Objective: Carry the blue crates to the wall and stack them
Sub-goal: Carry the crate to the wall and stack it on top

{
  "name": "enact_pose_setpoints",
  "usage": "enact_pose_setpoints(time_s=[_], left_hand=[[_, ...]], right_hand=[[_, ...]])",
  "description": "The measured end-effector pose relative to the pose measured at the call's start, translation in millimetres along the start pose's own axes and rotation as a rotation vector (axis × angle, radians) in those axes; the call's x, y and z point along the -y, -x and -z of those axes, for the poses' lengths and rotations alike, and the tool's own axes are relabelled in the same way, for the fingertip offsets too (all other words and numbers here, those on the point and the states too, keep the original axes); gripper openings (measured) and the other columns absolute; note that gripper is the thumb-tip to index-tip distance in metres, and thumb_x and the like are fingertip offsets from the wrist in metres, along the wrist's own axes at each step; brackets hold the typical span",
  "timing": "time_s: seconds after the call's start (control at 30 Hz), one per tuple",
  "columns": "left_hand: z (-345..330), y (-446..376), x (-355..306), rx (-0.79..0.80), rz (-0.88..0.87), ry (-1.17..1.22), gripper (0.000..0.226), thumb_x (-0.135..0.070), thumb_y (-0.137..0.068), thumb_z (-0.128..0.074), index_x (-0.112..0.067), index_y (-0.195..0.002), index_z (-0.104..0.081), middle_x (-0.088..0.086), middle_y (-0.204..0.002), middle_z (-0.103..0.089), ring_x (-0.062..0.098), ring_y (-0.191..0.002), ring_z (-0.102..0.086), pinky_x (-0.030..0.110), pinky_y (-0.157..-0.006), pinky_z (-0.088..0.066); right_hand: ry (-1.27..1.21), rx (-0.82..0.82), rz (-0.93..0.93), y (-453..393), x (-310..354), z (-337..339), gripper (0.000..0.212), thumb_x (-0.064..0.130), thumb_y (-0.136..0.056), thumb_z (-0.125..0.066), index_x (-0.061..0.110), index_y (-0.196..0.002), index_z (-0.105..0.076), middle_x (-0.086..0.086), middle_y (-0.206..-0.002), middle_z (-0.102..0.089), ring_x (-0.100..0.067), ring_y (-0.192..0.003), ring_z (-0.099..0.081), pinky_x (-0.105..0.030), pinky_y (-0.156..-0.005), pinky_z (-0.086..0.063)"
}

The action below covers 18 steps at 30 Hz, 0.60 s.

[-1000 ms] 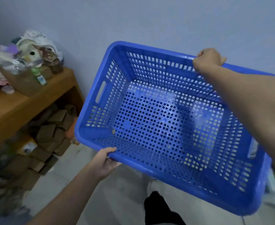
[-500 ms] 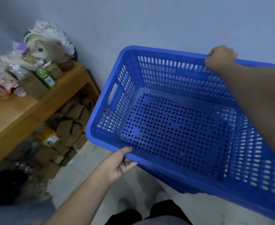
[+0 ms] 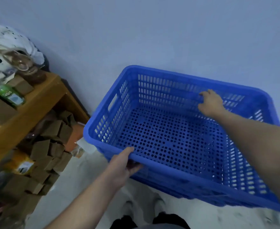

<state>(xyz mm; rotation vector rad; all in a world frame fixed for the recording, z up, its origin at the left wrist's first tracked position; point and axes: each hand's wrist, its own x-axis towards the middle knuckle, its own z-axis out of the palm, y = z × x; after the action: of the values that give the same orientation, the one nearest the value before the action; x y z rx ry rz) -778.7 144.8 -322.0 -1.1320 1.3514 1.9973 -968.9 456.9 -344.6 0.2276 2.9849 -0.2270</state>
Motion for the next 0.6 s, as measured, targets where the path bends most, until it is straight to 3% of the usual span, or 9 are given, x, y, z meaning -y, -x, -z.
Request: enact_pose_setpoints(time_s=[0.03,0.13,0.17,0.23,0.27,0.33,0.4,0.5,0.6], left_hand=[[6,6,-1,0.063,0.057,-0.130,0.027,-0.031,-0.091,-0.061,-0.007,-0.080,-0.055,0.011,-0.073,-0.053,0.028,-0.074,-0.062,0.048,-0.075,-0.058],[28,25,-3,0.374,0.145,-0.854,0.039,-0.052,-0.083,-0.061,-0.014,-0.090,-0.062,0.007,-0.082,-0.067,0.029,-0.087,-0.069,0.048,-0.088,-0.056],[32,29,-8,0.481,0.092,-0.998,0.033,-0.049,-0.083,-0.062,-0.016,-0.088,-0.063,0.003,-0.083,-0.071,0.027,-0.089,-0.070,0.044,-0.088,-0.057],[33,26,-30,0.606,-0.152,-0.955,0.015,-0.030,-0.090,-0.061,-0.017,-0.083,-0.062,-0.001,-0.080,-0.072,0.022,-0.083,-0.069,0.034,-0.072,-0.059],[29,18,-45,0.556,-0.333,-0.903,0.011,-0.022,-0.092,-0.059,-0.017,-0.082,-0.060,-0.002,-0.080,-0.071,0.020,-0.082,-0.067,0.030,-0.069,-0.056],[20,-8,-80,0.289,-0.766,-1.022,0.002,-0.018,-0.093,-0.056,-0.019,-0.094,-0.058,-0.002,-0.100,-0.064,0.017,-0.092,-0.060,0.029,-0.080,-0.049],[19,-45,-110,-0.039,-1.046,-1.308,0.030,-0.017,-0.090,-0.057,-0.013,-0.120,-0.052,0.009,-0.126,-0.051,0.026,-0.113,-0.050,0.035,-0.096,-0.041],[31,-92,-138,-0.364,-1.010,-1.593,0.062,-0.013,-0.078,-0.061,0.001,-0.132,-0.037,0.024,-0.132,-0.043,0.043,-0.122,-0.041,0.049,-0.102,-0.034],[42,-118,-150,-0.313,-0.836,-1.534,0.057,-0.011,-0.073,-0.061,0.006,-0.123,-0.039,0.027,-0.121,-0.049,0.046,-0.112,-0.050,0.051,-0.092,-0.046]], right_hand=[[0.071,-0.012,-0.031,14,-9,-1,0.058,0.021,-0.091,-0.055,0.012,-0.145,-0.037,-0.020,-0.158,-0.021,-0.037,-0.143,-0.027,-0.048,-0.115,-0.028],[0.106,-0.102,-0.212,62,-41,2,0.065,0.029,-0.088,-0.057,0.009,-0.146,-0.034,-0.023,-0.156,-0.023,-0.037,-0.143,-0.026,-0.048,-0.118,-0.019],[0.079,-0.154,-0.279,77,-52,2,0.066,0.029,-0.087,-0.055,0.005,-0.144,-0.035,-0.026,-0.153,-0.028,-0.039,-0.141,-0.029,-0.050,-0.116,-0.020],[0.023,-0.252,-0.396,112,-70,2,0.065,0.030,-0.081,-0.049,-0.005,-0.135,-0.042,-0.032,-0.139,-0.043,-0.046,-0.128,-0.042,-0.054,-0.106,-0.031],[-0.018,-0.282,-0.445,126,-76,1,0.061,0.028,-0.082,-0.050,-0.010,-0.130,-0.045,-0.036,-0.131,-0.049,-0.050,-0.121,-0.048,-0.055,-0.101,-0.037],[-0.023,-0.278,-0.481,153,-84,-4,0.053,0.017,-0.086,-0.056,-0.015,-0.127,-0.045,-0.040,-0.125,-0.051,-0.053,-0.115,-0.050,-0.056,-0.099,-0.040],[0.010,-0.290,-0.480,172,-87,-11,0.055,0.014,-0.084,-0.056,-0.018,-0.127,-0.044,-0.042,-0.124,-0.051,-0.055,-0.113,-0.050,-0.056,-0.098,-0.039],[0.000,-0.359,-0.536,194,-89,-17,0.052,0.014,-0.077,-0.053,-0.017,-0.119,-0.047,-0.039,-0.115,-0.052,-0.054,-0.105,-0.051,-0.055,-0.093,-0.041],[-0.117,-0.349,-0.669,210,-90,-11,0.043,0.009,-0.082,-0.055,-0.011,-0.119,-0.047,-0.034,-0.118,-0.051,-0.048,-0.108,-0.048,-0.052,-0.095,-0.042]])
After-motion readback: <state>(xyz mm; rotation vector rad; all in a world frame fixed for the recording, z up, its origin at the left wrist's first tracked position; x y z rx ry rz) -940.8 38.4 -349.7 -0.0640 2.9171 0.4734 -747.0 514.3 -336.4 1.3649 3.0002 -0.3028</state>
